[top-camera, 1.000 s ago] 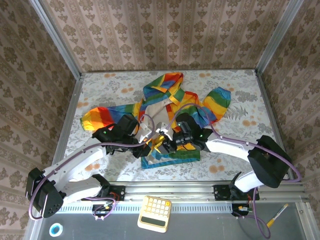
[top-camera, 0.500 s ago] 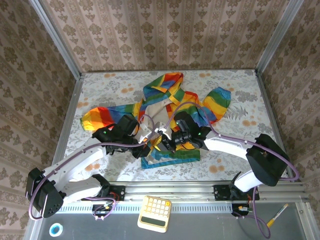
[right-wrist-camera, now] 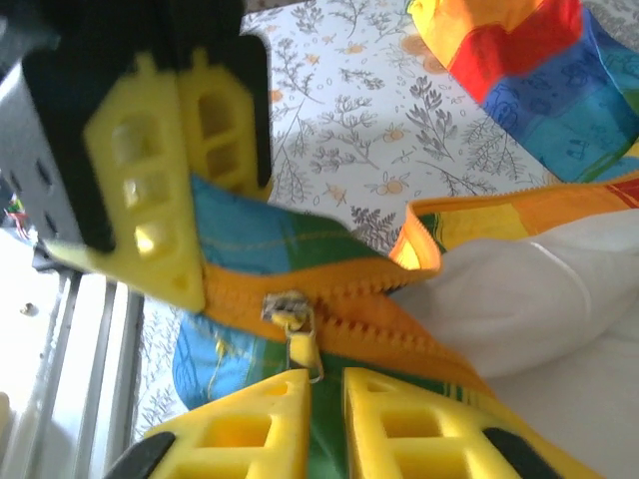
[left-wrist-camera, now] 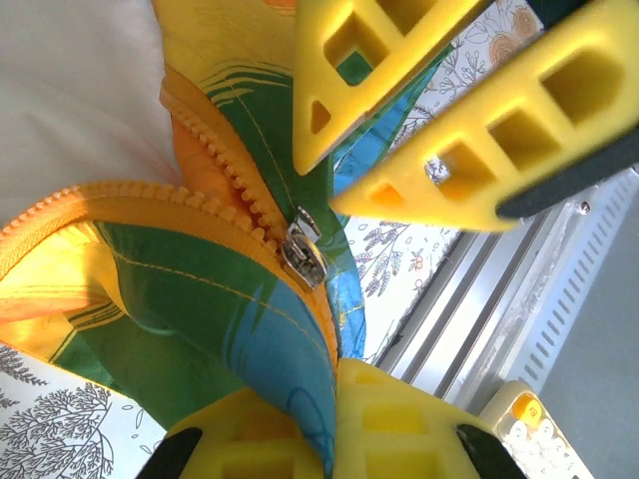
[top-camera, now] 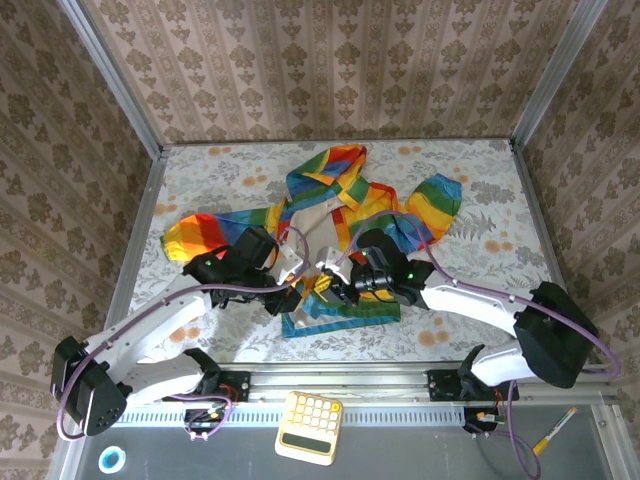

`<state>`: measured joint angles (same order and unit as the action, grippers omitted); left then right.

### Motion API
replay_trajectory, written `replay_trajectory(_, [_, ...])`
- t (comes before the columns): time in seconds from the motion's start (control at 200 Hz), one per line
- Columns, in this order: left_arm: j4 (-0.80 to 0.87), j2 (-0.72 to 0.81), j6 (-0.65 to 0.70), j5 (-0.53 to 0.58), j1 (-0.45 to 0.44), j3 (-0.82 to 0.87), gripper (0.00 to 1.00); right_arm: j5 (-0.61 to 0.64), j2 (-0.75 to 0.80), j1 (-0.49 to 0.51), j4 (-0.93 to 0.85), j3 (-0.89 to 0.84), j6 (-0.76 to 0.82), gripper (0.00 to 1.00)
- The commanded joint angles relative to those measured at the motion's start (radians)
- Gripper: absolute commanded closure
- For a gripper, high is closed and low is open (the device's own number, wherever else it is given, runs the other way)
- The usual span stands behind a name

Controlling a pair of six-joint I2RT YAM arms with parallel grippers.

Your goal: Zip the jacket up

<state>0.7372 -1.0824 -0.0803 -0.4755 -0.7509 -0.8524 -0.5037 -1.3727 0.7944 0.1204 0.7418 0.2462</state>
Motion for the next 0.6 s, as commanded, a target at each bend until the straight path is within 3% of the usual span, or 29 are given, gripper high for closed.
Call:
replay_trajectory(0.0, [0.032, 0.015, 0.039, -0.022, 0.005, -0.033, 1.00, 0.051, 0.026, 0.014, 0.048, -0.027, 0.085, 0.75])
replay_trajectory(0.595, [0.037, 0.012, 0.041, -0.039, 0.006, -0.038, 1.00, 0.081, -0.012, 0.066, 0.058, 0.014, 0.159, 0.69])
